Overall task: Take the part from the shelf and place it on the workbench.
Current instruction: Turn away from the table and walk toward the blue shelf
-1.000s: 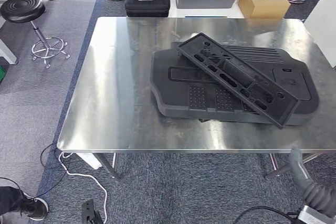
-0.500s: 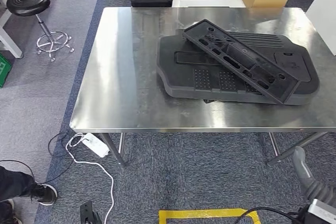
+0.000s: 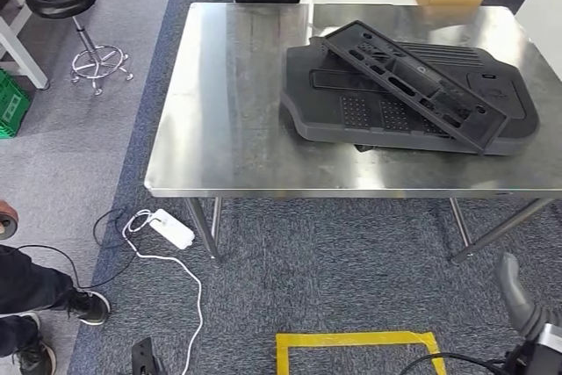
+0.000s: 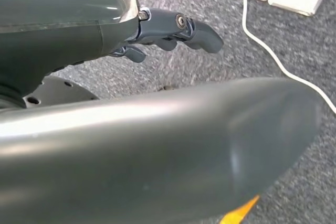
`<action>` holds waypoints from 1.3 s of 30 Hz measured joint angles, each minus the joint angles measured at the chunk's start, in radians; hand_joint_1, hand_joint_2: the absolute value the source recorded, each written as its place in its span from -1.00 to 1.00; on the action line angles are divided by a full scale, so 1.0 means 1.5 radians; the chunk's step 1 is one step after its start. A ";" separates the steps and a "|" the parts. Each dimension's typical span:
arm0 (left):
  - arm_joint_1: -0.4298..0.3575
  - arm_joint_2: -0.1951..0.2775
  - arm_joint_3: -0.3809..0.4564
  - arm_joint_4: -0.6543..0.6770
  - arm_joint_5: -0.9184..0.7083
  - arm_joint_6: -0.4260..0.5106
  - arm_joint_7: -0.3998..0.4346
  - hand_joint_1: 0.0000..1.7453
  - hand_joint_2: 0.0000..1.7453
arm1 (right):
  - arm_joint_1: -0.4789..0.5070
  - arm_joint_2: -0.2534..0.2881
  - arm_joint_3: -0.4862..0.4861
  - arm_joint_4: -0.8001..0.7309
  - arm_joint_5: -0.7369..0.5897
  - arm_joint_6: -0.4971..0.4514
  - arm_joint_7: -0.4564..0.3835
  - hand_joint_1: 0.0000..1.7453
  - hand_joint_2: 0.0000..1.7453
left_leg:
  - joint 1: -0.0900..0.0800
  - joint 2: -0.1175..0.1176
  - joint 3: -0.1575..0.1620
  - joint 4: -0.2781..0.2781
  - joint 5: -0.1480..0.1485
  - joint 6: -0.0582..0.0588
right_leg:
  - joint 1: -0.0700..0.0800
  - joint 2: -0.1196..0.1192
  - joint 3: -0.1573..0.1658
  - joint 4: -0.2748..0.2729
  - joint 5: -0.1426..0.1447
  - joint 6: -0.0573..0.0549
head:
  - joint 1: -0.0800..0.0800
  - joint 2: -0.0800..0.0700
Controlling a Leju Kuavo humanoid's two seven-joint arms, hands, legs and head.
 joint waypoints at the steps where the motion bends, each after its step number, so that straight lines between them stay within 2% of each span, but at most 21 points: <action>1: 0.000 0.000 0.000 0.000 0.000 0.000 0.000 -1.00 -1.00 | -0.002 -0.001 -0.008 0.006 -0.012 0.006 -0.001 -1.00 -1.00 | 0.001 0.000 -0.002 -0.001 0.005 -0.004 | 0.003 0.000 0.010 -0.021 -0.003 -0.002 | 0.000 0.000; 3: 0.000 0.000 0.000 0.000 0.000 0.001 0.002 -1.00 -1.00 | -0.006 -0.001 -0.026 0.022 -0.034 0.018 -0.005 -1.00 -1.00 | 0.004 0.000 -0.006 0.000 0.008 -0.012 | 0.004 -0.001 0.009 -0.032 0.005 -0.005 | 0.000 0.000; 5: 0.000 0.000 0.000 0.000 0.000 0.001 0.005 -1.00 -1.00 | -0.011 0.001 -0.042 0.042 -0.057 0.037 -0.008 -1.00 -1.00 | 0.006 -0.001 -0.018 0.027 -0.019 -0.018 | 0.001 -0.004 0.003 -0.036 0.016 -0.010 | -0.001 0.000; 8: 0.000 0.000 0.000 0.000 0.000 0.001 0.006 -1.00 -1.00 | -0.017 0.005 -0.059 0.071 -0.082 0.063 -0.008 -1.00 -1.00 | 0.008 -0.001 -0.059 0.150 -0.093 -0.026 | 0.001 -0.007 -0.014 -0.030 0.024 -0.015 | -0.003 0.000; 9: 0.000 0.000 0.000 0.000 0.000 0.001 0.007 -1.00 -1.00 | -0.018 0.006 -0.063 0.079 -0.083 0.066 -0.009 -1.00 -1.00 | 0.008 -0.001 -0.065 0.179 -0.102 -0.027 | 0.001 -0.007 -0.019 -0.027 0.026 -0.015 | -0.003 0.000; 10: 0.000 0.001 0.000 0.000 0.000 0.001 0.007 -1.00 -1.00 | -0.019 0.008 -0.067 0.086 -0.080 0.067 -0.011 -1.00 -1.00 | 0.009 -0.001 -0.059 0.182 -0.096 -0.028 | 0.000 -0.007 -0.024 -0.023 0.027 -0.014 | -0.004 0.000; 11: 0.000 0.001 0.000 0.000 0.000 0.001 0.007 -1.00 -1.00 | -0.019 0.009 -0.069 0.092 -0.077 0.068 -0.013 -1.00 -1.00 | 0.009 -0.001 -0.043 0.160 -0.081 -0.028 | 0.000 -0.007 -0.029 -0.019 0.027 -0.014 | -0.004 0.000; 13: -0.001 0.001 0.000 0.000 0.000 0.001 0.008 -1.00 -1.00 | -0.021 0.010 -0.073 0.100 -0.073 0.069 -0.016 -1.00 -1.00 | 0.009 -0.001 0.007 0.076 -0.045 -0.025 | 0.001 -0.007 -0.037 -0.008 0.024 -0.010 | -0.005 0.000; 15: -0.001 0.002 0.000 0.000 0.000 0.001 0.008 -1.00 -1.00 | -0.022 0.010 -0.077 0.106 -0.072 0.073 -0.017 -1.00 -1.00 | 0.007 -0.001 0.035 0.022 -0.033 -0.019 | 0.002 -0.007 -0.044 0.000 0.023 -0.005 | -0.005 0.000; 19: -0.002 0.001 0.000 0.000 0.000 0.001 0.008 -1.00 -1.00 | -0.023 0.010 -0.085 0.114 -0.072 0.079 -0.016 -1.00 -1.00 | 0.009 -0.001 0.037 0.003 -0.033 -0.010 | 0.001 -0.005 -0.054 0.013 0.016 0.008 | -0.004 0.000; 21: -0.004 0.001 0.000 0.000 0.000 0.000 0.008 -1.00 -1.00 | -0.024 0.010 -0.089 0.118 -0.072 0.081 -0.016 -1.00 -1.00 | 0.012 0.001 0.037 -0.003 -0.032 -0.003 | -0.002 -0.003 -0.077 0.063 -0.017 0.016 | -0.003 0.000; 23: -0.004 0.001 0.000 0.000 0.000 0.000 0.008 -1.00 -1.00 | -0.023 0.010 -0.090 0.123 -0.072 0.084 -0.016 -1.00 -1.00 | 0.012 0.003 0.035 -0.003 -0.031 0.000 | -0.007 -0.003 -0.115 0.149 -0.054 0.023 | -0.003 0.000; 24: -0.004 0.001 0.000 0.000 0.000 0.000 0.008 -1.00 -1.00 | -0.022 0.010 -0.090 0.125 -0.072 0.085 -0.016 -1.00 -1.00 | 0.012 0.005 0.035 -0.003 -0.031 0.000 | -0.010 -0.003 -0.128 0.179 -0.061 0.026 | -0.003 0.000; 25: -0.003 0.001 0.000 0.000 0.000 0.000 0.008 -1.00 -1.00 | -0.021 0.010 -0.090 0.128 -0.072 0.086 -0.016 -1.00 -1.00 | 0.013 0.006 0.035 -0.003 -0.030 0.000 | -0.013 -0.003 -0.131 0.187 -0.055 0.029 | -0.003 0.000; 26: -0.003 0.001 0.000 0.000 0.000 0.000 0.008 -1.00 -1.00 | -0.021 0.010 -0.090 0.130 -0.072 0.087 -0.016 -1.00 -1.00 | 0.013 0.007 0.036 -0.003 -0.030 0.000 | -0.015 -0.004 -0.122 0.168 -0.037 0.031 | -0.003 0.000; 29: -0.005 0.001 0.000 0.000 0.000 0.000 0.008 -1.00 -1.00 | -0.022 0.010 -0.091 0.132 -0.072 0.090 -0.016 -1.00 -1.00 | 0.014 0.010 0.038 -0.002 -0.030 -0.004 | -0.018 -0.012 -0.062 0.039 0.027 0.033 | -0.003 0.000; 31: -0.005 0.002 0.000 0.000 0.000 0.000 0.009 -1.00 -1.00 | -0.022 0.010 -0.091 0.133 -0.072 0.091 -0.016 -1.00 -1.00 | 0.011 0.012 0.034 -0.001 -0.027 -0.011 | -0.015 -0.013 -0.053 0.007 0.031 0.027 | -0.003 0.000; 34: -0.004 0.002 0.000 0.000 0.000 0.000 0.010 -1.00 -1.00 | -0.021 0.010 -0.091 0.133 -0.072 0.091 -0.015 -1.00 -1.00 | 0.012 0.015 0.028 0.002 -0.030 -0.022 | -0.015 -0.006 -0.060 0.003 0.035 0.012 | -0.004 0.000; 36: -0.004 0.002 0.000 0.000 0.000 0.000 0.009 -1.00 -1.00 | -0.023 0.010 -0.092 0.133 -0.072 0.091 -0.016 -1.00 -1.00 | 0.013 0.011 0.010 0.043 -0.062 -0.025 | -0.015 -0.003 -0.063 0.000 0.041 0.002 | -0.004 0.000; 38: -0.003 0.002 0.000 0.000 0.000 0.000 0.010 -1.00 -1.00 | -0.023 0.011 -0.092 0.134 -0.072 0.092 -0.016 -1.00 -1.00 | 0.013 0.005 -0.026 0.132 -0.111 -0.026 | -0.013 0.002 -0.070 0.000 0.046 -0.005 | -0.004 0.000; 39: -0.002 0.002 0.000 0.000 0.000 0.000 0.010 -1.00 -1.00 | -0.022 0.011 -0.092 0.134 -0.072 0.092 -0.016 -1.00 -1.00 | 0.013 0.004 -0.041 0.170 -0.125 -0.026 | -0.011 0.005 -0.073 0.001 0.047 -0.007 | -0.004 0.000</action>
